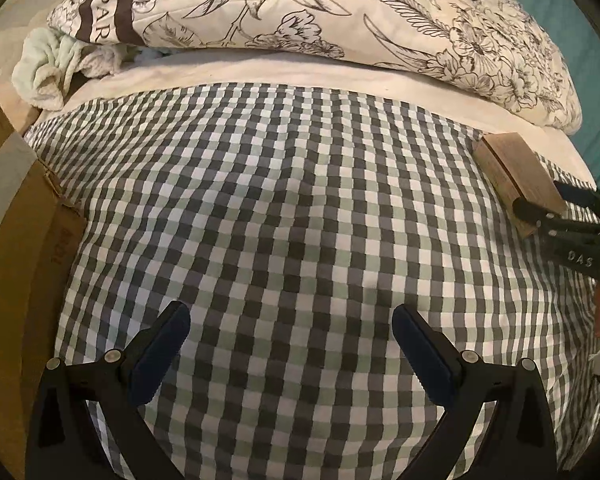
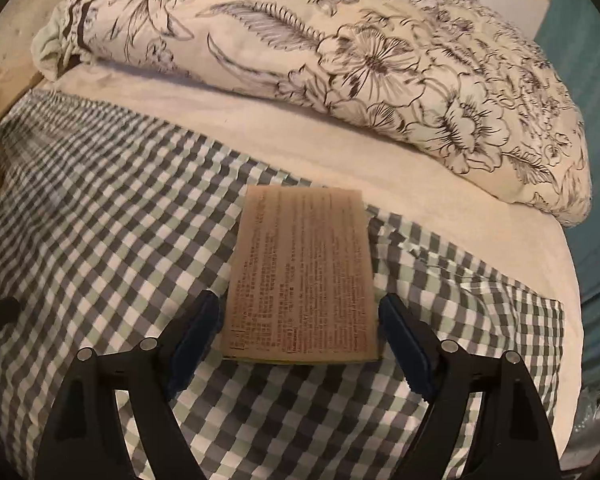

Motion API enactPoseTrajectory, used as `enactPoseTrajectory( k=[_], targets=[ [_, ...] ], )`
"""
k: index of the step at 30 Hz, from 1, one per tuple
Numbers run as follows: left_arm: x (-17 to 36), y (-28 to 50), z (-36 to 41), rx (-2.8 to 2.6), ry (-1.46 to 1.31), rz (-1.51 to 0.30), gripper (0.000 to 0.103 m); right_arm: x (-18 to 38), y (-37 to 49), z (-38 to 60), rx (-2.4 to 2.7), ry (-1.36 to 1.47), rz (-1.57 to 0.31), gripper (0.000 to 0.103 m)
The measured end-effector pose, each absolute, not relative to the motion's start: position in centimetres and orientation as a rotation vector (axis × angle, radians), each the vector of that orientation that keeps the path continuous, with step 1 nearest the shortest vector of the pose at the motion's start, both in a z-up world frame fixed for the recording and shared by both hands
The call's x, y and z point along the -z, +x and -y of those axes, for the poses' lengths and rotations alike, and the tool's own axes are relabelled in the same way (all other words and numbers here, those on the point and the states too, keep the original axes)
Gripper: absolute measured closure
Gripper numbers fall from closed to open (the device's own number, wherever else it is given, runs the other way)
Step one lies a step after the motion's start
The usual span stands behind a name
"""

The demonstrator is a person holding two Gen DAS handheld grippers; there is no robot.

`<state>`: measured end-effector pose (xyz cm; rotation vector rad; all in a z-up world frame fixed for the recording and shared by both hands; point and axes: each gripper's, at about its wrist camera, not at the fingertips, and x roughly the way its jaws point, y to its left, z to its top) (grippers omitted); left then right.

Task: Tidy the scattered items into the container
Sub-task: 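Grasp the tan wooden box with the right tool, then carry the wooden box with the right tool over the cardboard box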

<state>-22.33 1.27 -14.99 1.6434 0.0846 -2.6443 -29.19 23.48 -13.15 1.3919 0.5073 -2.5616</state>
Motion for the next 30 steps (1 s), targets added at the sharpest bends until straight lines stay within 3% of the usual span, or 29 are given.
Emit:
enactPoseTrajectory(
  k=[9,10,17,30],
  targets=[
    [15.9,-22.7,-1.7,2.623,1.683,-0.057,0.0,14.8,-30.2,-24.1,2.568,1.424,-0.378,0.021],
    [16.0,-22.7,-1.8,2.617,1.689,-0.051,0.0,14.8,-30.1,-24.3,2.572,1.421,-0.339,0.03],
    [15.9,-22.2,-1.5,2.617,1.689,-0.055,0.0,14.4,-27.7,-24.4,2.62,1.353,-0.248,0.029],
    [11.8,-18.3,1.2,2.659,1.574,-0.151,0.0,9.2,-17.9,-21.1,2.573,1.313,-0.039,0.029]
  ],
)
